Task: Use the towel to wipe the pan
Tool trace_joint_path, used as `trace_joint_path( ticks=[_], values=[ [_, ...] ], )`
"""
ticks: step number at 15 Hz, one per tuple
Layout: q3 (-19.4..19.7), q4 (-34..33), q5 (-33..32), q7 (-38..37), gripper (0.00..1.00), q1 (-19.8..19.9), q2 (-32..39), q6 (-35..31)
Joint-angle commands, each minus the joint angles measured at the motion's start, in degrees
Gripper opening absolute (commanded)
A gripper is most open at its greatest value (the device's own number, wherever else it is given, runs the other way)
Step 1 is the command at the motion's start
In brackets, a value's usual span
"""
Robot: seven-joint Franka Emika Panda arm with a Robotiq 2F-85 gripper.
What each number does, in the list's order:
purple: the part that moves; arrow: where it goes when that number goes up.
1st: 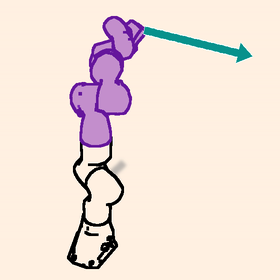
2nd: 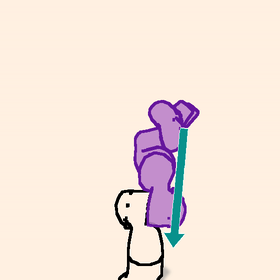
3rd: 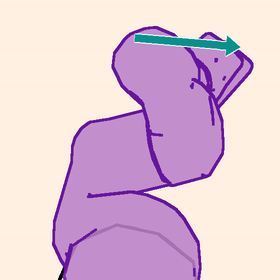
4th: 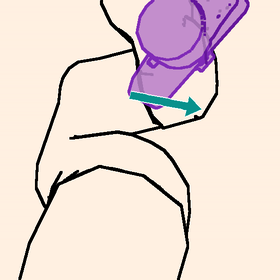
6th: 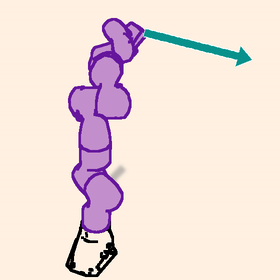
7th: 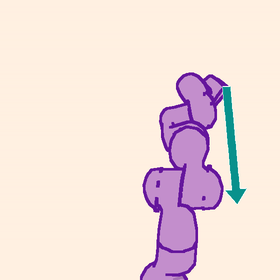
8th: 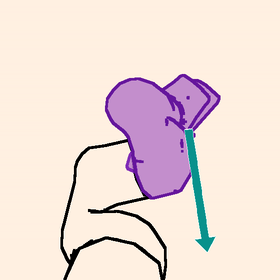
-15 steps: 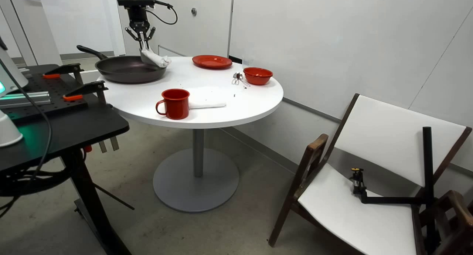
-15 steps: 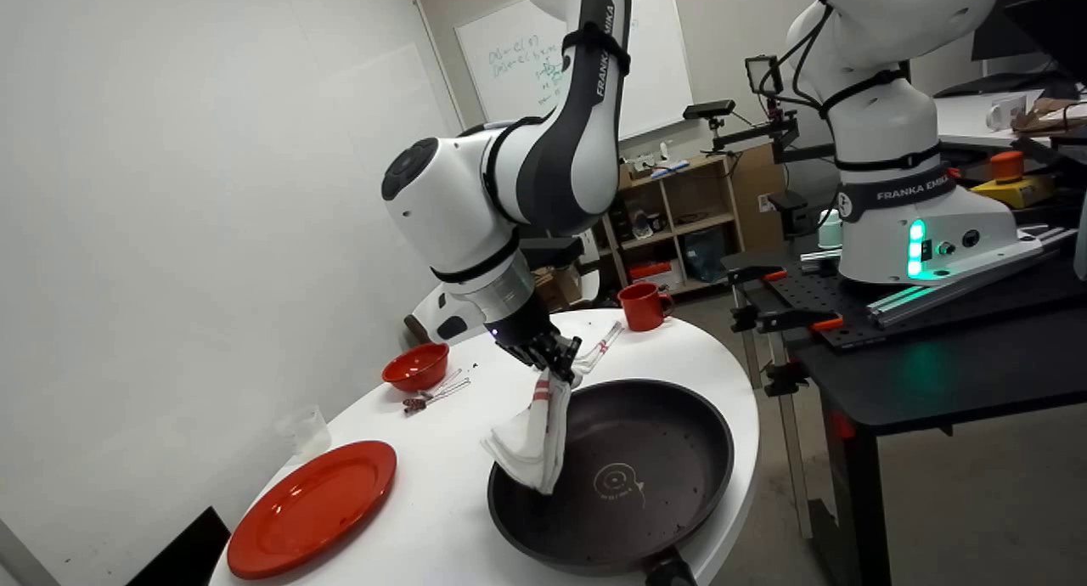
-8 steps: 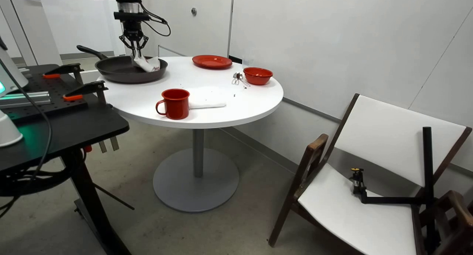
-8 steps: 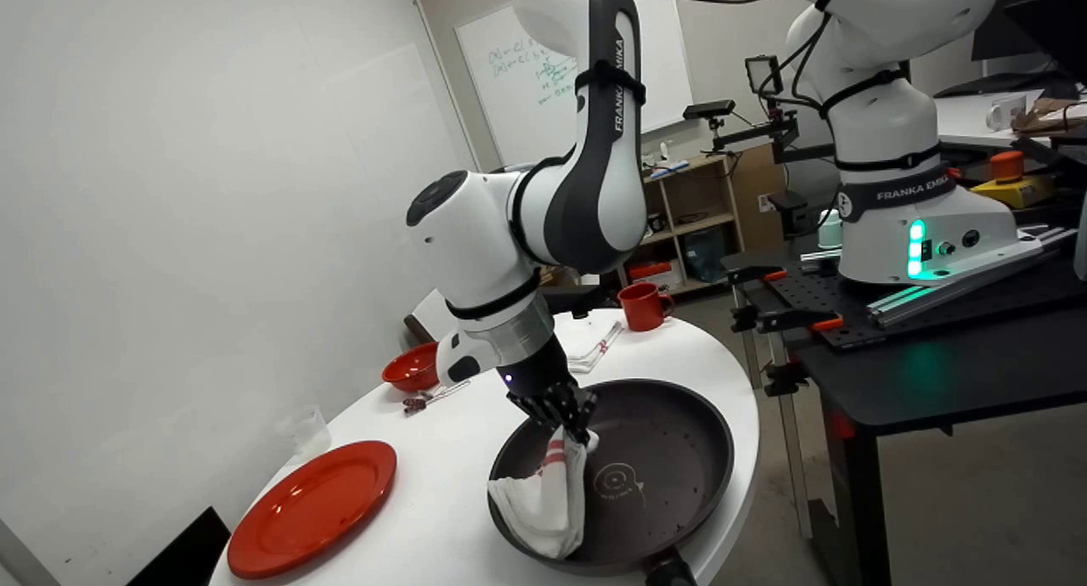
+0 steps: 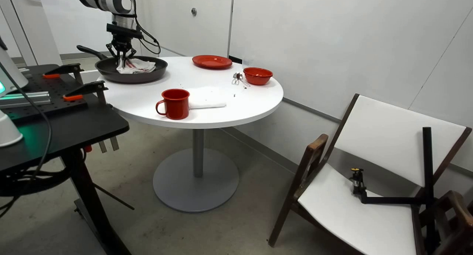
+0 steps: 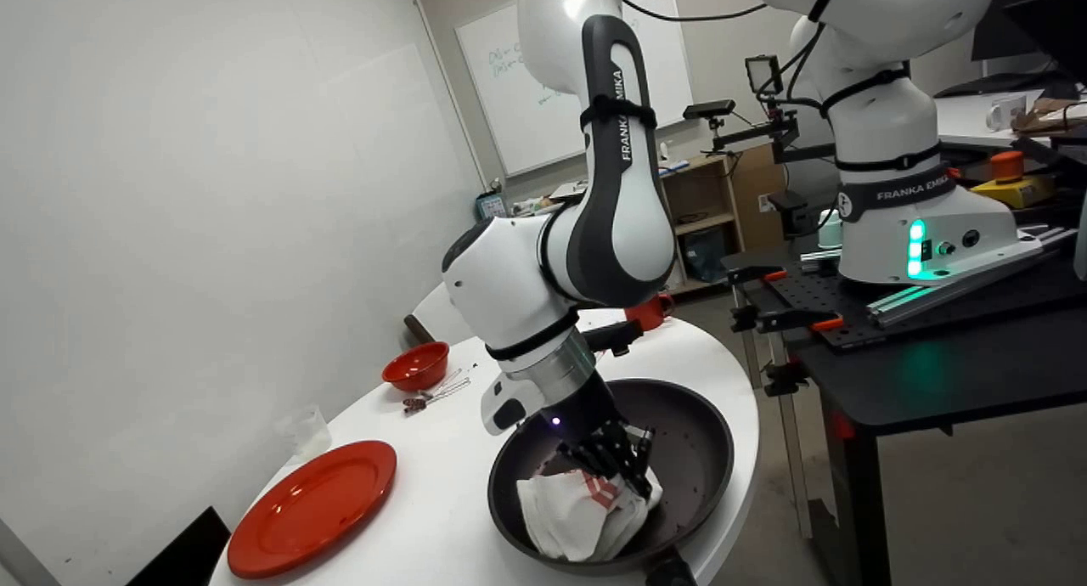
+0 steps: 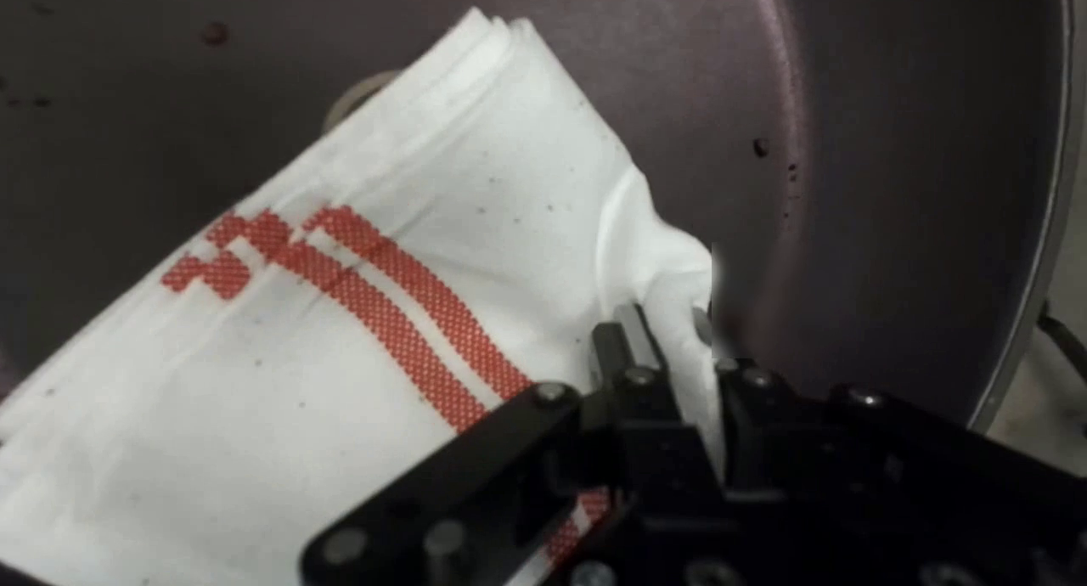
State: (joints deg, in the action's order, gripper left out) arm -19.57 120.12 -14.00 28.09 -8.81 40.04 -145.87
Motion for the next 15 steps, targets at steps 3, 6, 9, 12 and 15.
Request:
trace_joint_path(
  ticks=[3, 6, 9, 12, 15],
  values=[
    [-7.89, 2.28, 7.83, 15.43, 0.04, 10.65, 5.38, -0.8],
    [-9.59, 3.14, 11.01, 20.78, 0.04, 14.01, 5.68, -0.76],
    [-9.16, 3.63, 13.12, 22.7, 0.04, 14.95, 5.32, -1.31],
    [-7.98, 4.82, 14.95, 21.84, 0.04, 15.64, 3.99, -4.55],
    [-7.3, 6.41, 16.01, 20.8, 0.04, 16.65, 2.88, -8.7]
  ],
)
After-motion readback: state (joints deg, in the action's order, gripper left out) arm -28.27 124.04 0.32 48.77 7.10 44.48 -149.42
